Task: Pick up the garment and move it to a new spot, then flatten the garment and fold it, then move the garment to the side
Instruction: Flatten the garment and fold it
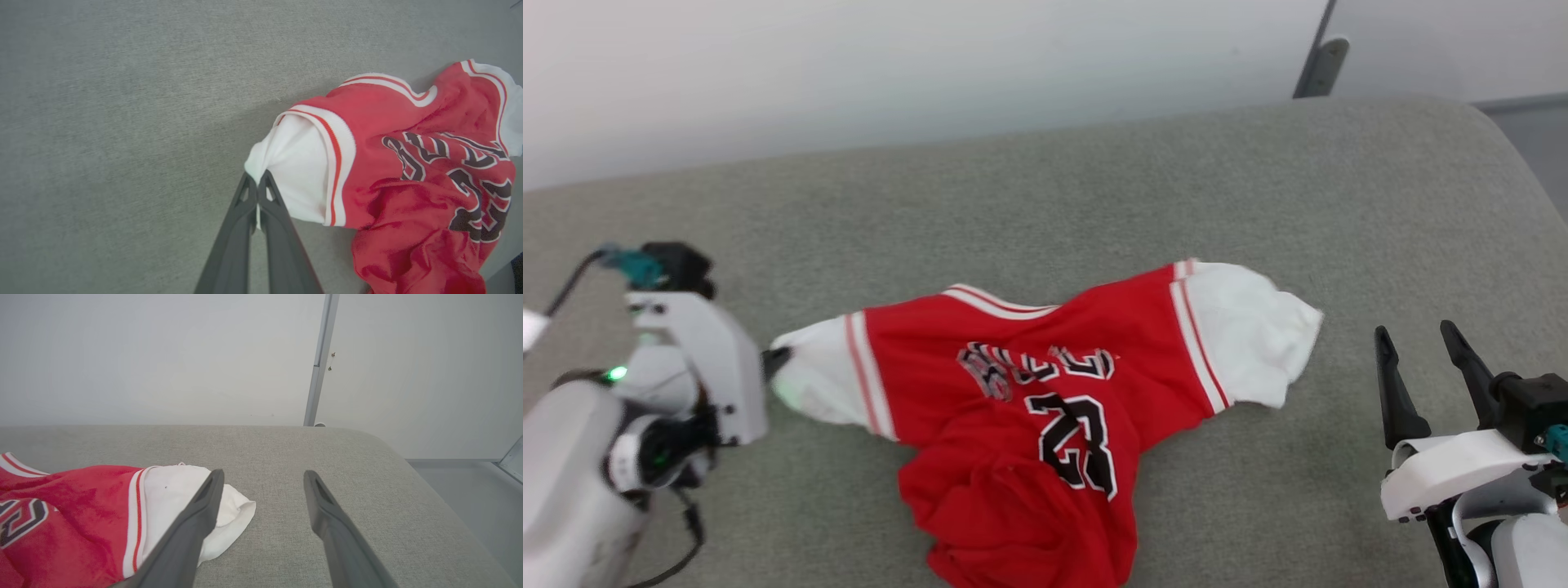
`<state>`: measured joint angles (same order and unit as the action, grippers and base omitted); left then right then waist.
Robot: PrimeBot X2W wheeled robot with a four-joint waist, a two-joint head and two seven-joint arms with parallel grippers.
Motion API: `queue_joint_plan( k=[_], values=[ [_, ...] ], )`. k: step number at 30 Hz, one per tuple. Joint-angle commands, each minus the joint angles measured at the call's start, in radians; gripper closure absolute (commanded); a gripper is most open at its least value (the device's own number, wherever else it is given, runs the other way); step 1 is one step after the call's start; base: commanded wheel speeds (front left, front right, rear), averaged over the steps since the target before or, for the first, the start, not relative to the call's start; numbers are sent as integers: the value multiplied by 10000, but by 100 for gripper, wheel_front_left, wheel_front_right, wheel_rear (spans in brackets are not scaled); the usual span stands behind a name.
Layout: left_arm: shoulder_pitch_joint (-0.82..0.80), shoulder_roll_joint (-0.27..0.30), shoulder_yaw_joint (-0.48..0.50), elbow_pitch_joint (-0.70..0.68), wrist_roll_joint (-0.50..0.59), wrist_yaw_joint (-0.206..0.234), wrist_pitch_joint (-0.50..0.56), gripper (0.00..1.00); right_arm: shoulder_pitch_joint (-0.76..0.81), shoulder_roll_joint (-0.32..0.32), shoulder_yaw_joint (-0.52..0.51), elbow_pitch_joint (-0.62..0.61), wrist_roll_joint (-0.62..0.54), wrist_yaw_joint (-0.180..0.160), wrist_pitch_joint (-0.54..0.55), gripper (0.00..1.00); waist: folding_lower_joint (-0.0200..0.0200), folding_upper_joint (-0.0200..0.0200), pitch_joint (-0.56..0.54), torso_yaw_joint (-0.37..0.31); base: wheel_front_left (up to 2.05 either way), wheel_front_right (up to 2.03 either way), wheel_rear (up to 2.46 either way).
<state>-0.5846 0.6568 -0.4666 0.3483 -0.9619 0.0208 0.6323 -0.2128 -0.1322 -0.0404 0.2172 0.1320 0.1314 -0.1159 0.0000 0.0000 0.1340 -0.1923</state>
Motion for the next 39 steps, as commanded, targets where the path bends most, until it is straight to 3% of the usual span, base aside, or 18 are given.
queue_joint_plan(
  k=[1, 7, 16, 21, 26, 32, 37, 39],
  values=[
    [326, 309, 159, -128, -99, 135, -77, 100, 164, -46, -17, -90, 30, -15, 92, 0, 0, 0, -267, 270, 0, 0, 0],
    [1168, 1021, 544, -544, -219, 523, -172, 100, 339, -47, -15, -273, 77, -15, 305, 0, 0, 0, -451, 484, 0, 0, 0],
    [1751, 925, 763, -424, -435, 566, -714, 100, 338, -97, 37, -318, 202, -15, 414, 0, 0, 0, -464, 626, 0, 0, 0],
    [1292, 644, 595, -988, -334, 394, -740, 100, 304, -153, 9, -341, 262, -15, 443, 0, 0, 0, -473, 681, 0, 0, 0],
    [720, -74, 152, -2222, -436, 186, -457, 100, 338, -103, -57, -415, 253, -15, 480, 0, 0, 0, -432, 713, 0, 0, 0],
    [452, -898, -863, -3416, -374, -99, 193, 100, 224, 38, -106, -526, 235, -15, 499, 0, 0, 0, -222, 649, 0, 0, 0],
    [712, -1330, -1911, -3624, 82, -391, 497, 100, 180, 177, -134, -485, 301, -15, 437, 0, 0, 0, -44, 577, 0, 0, 0],
    [830, -1444, -2300, -3456, 316, -526, 484, 87, 126, 197, -126, -429, 279, -15, 415, 0, 0, 0, 13, 546, 0, 0, 0]
  ],
)
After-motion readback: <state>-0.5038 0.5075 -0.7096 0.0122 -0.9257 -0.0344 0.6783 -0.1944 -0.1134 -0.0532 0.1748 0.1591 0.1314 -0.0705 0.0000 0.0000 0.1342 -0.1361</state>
